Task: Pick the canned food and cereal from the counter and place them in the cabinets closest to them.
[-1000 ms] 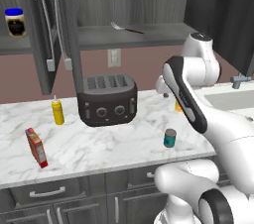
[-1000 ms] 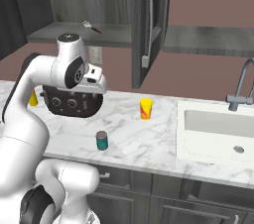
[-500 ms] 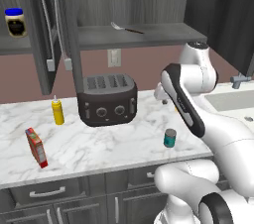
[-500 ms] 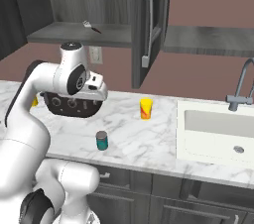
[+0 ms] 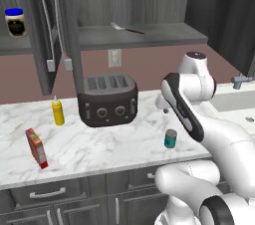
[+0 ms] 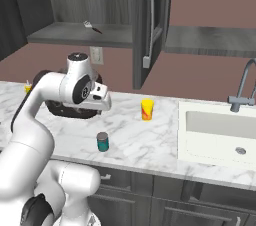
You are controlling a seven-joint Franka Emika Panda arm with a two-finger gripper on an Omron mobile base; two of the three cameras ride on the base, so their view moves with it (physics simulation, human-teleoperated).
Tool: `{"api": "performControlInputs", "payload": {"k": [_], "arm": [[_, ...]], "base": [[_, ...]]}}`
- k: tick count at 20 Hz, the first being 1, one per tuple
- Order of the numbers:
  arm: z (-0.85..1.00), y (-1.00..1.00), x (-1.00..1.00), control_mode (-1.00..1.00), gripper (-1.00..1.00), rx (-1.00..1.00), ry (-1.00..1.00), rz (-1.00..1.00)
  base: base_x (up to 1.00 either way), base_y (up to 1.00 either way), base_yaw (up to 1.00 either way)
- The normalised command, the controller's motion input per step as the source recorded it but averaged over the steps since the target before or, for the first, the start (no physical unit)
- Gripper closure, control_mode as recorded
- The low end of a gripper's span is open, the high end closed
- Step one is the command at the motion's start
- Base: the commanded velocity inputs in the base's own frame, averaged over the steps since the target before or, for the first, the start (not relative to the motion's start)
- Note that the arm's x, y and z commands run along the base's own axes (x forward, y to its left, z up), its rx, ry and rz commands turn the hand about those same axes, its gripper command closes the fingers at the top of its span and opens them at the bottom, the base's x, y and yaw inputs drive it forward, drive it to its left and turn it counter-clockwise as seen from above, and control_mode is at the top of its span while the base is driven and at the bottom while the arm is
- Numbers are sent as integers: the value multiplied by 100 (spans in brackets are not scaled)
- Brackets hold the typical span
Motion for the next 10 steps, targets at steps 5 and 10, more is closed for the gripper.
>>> {"api": "performControlInputs", "payload": {"k": [5, 10], "arm": [[-42, -18, 8, -100, -100, -1, 4, 0], [-41, -12, 10, -100, -100, -1, 3, 0]], "base": [[0, 0, 0], [0, 0, 0]]}}
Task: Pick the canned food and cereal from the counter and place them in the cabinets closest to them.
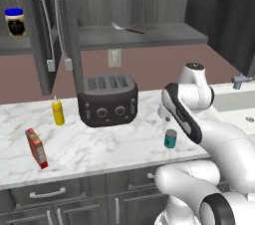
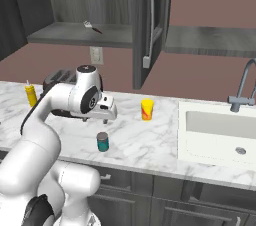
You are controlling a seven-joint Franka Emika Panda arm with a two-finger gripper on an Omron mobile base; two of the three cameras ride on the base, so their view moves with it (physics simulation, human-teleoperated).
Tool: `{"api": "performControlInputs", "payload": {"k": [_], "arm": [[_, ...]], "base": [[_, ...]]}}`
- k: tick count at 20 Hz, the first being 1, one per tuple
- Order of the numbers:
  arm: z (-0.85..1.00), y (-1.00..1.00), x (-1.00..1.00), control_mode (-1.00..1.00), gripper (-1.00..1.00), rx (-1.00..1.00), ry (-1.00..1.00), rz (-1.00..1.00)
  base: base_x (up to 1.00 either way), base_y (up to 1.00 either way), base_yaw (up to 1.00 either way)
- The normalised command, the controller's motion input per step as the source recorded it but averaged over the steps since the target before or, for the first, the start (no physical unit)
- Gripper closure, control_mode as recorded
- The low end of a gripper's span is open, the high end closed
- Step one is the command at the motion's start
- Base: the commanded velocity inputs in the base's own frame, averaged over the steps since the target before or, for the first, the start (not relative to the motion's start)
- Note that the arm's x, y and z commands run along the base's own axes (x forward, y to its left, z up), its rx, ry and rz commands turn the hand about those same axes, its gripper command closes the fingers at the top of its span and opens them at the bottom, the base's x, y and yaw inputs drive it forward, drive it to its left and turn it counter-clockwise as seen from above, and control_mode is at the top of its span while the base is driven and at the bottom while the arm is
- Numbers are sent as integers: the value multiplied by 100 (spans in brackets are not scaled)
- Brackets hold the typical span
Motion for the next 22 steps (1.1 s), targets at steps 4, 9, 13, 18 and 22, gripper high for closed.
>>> {"api": "performControlInputs", "payload": {"k": [4, 9, 13, 18, 22], "arm": [[-40, -6, 12, -100, -100, -2, 4, 0], [-41, -5, 10, -100, -100, -2, 3, 0], [-41, -5, 9, -100, -100, -1, 2, 0], [-37, -3, 8, -100, -100, 0, 0, 0], [-30, 0, 15, -100, -100, 0, 0, 0]], "base": [[0, 0, 0], [0, 0, 0], [0, 0, 0], [0, 0, 0], [0, 0, 0]]}}
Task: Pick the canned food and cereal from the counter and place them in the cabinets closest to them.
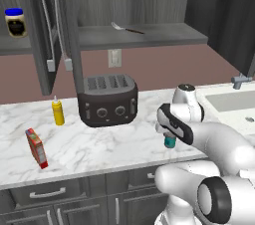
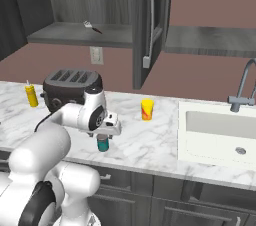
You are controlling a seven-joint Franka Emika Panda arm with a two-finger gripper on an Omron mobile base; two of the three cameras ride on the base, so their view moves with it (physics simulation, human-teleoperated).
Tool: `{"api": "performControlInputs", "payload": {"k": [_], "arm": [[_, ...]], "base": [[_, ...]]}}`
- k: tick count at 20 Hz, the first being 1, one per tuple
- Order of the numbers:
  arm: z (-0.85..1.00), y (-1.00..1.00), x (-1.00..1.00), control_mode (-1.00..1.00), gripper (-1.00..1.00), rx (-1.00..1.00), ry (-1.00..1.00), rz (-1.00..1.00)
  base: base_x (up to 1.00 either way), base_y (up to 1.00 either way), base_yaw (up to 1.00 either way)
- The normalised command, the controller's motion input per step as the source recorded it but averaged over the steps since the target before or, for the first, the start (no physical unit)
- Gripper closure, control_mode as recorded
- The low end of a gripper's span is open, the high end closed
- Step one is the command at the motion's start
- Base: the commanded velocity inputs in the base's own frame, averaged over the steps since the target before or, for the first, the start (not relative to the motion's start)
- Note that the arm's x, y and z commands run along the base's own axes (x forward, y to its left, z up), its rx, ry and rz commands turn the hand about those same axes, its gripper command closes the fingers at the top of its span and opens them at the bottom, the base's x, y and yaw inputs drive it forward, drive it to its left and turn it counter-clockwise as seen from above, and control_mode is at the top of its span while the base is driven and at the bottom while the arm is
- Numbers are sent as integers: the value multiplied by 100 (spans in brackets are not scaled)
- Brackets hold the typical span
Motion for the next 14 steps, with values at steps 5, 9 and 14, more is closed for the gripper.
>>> {"api": "performControlInputs", "payload": {"k": [5, 9, 14], "arm": [[-24, 0, 25, -100, -100, 0, 0, 0], [-31, 0, 15, -100, -100, 0, 0, 0], [-33, 0, 9, -100, -100, 0, 0, 0]], "base": [[0, 0, 0], [0, 0, 0], [0, 0, 0]]}}
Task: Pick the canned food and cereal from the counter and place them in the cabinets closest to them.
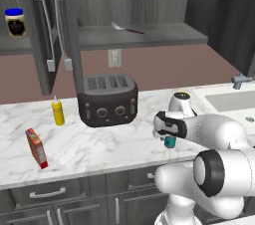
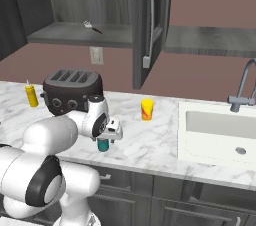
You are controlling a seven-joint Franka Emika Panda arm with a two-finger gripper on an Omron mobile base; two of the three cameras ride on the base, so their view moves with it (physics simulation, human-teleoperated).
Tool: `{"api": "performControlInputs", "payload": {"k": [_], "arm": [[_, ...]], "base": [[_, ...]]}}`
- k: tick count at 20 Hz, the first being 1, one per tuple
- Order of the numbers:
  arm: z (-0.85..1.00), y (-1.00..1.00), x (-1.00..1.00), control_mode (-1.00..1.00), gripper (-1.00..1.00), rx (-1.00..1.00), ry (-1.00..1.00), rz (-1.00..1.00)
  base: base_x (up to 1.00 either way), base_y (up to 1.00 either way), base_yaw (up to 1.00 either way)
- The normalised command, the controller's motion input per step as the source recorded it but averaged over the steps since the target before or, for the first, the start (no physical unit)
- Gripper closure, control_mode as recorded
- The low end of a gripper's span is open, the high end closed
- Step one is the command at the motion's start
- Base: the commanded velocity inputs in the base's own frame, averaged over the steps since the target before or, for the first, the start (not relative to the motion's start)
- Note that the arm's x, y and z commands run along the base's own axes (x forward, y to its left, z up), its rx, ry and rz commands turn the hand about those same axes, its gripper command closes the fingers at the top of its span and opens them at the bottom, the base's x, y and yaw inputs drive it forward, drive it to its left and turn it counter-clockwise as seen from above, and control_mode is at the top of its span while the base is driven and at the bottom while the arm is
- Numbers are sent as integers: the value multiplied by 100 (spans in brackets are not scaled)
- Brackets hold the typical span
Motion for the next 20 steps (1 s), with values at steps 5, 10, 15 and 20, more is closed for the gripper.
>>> {"api": "performControlInputs", "payload": {"k": [5, 10, 15, 20], "arm": [[-3, 0, 0, -100, 100, 0, 0, 0], [30, 0, 0, -100, 100, 1, 0, -5], [53, 0, -2, -100, 100, 0, 0, -13], [50, 0, -9, -100, 100, 0, 0, -17]], "base": [[0, 0, 0], [0, 0, 0], [0, 0, 0], [0, 0, 0]]}}
